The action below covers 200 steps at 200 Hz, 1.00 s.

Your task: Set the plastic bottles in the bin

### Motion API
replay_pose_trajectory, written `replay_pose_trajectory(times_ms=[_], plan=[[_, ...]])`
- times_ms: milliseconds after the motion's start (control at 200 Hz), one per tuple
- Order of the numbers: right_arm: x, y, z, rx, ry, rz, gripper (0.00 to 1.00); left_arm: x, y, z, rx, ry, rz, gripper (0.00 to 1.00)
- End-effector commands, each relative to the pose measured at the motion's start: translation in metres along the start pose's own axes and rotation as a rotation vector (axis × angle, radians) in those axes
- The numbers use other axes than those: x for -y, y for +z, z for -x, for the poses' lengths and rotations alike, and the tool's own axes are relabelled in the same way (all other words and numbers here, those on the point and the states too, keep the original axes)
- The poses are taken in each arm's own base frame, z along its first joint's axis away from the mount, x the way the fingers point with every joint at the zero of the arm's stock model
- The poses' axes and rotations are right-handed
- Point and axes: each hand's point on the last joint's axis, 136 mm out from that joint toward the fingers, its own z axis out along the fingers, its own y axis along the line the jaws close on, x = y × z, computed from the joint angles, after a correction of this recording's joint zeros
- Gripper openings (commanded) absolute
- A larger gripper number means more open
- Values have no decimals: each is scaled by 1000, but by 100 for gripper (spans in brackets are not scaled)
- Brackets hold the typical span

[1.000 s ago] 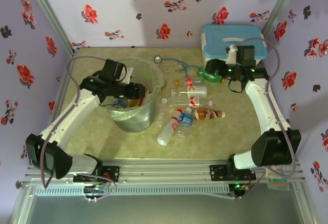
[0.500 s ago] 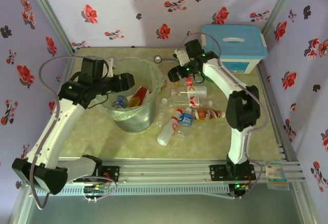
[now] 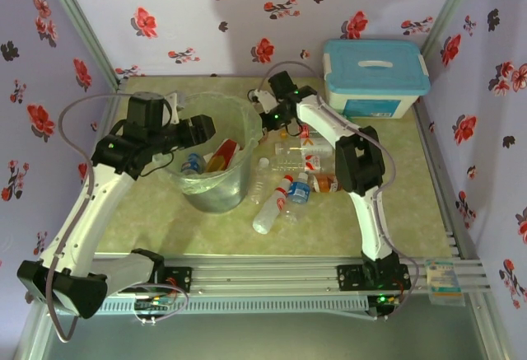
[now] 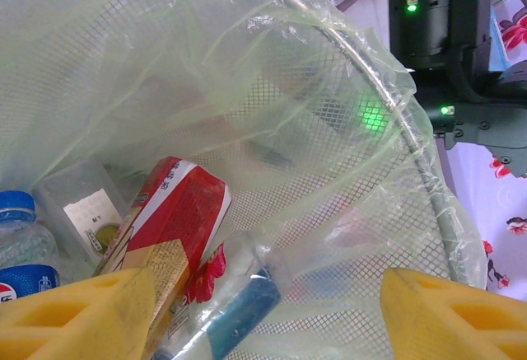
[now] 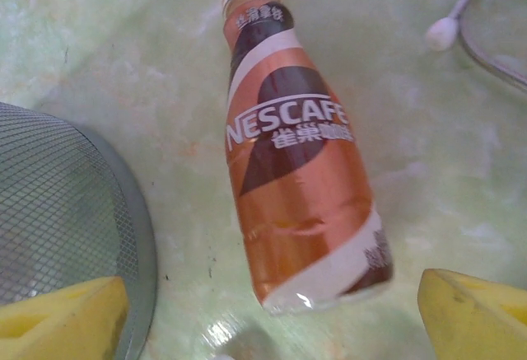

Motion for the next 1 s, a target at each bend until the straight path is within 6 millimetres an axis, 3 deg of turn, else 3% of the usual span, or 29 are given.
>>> replay_pose_trajectory(times_ms=[0,130,475,995], plan=[[-3,16,0,-21,15,12,92,2,-3,6,32,-12,-19,73],[8,31,-8,-58,30,-32,93,0,-3,5,35,-13,-18,73],[10,52,-9,-66,59,-35,88,-2,-3,5,44,-25,-18,73],[0,14,9,-15,22,-51,59,2,-8,14,75,-35,-22,75]])
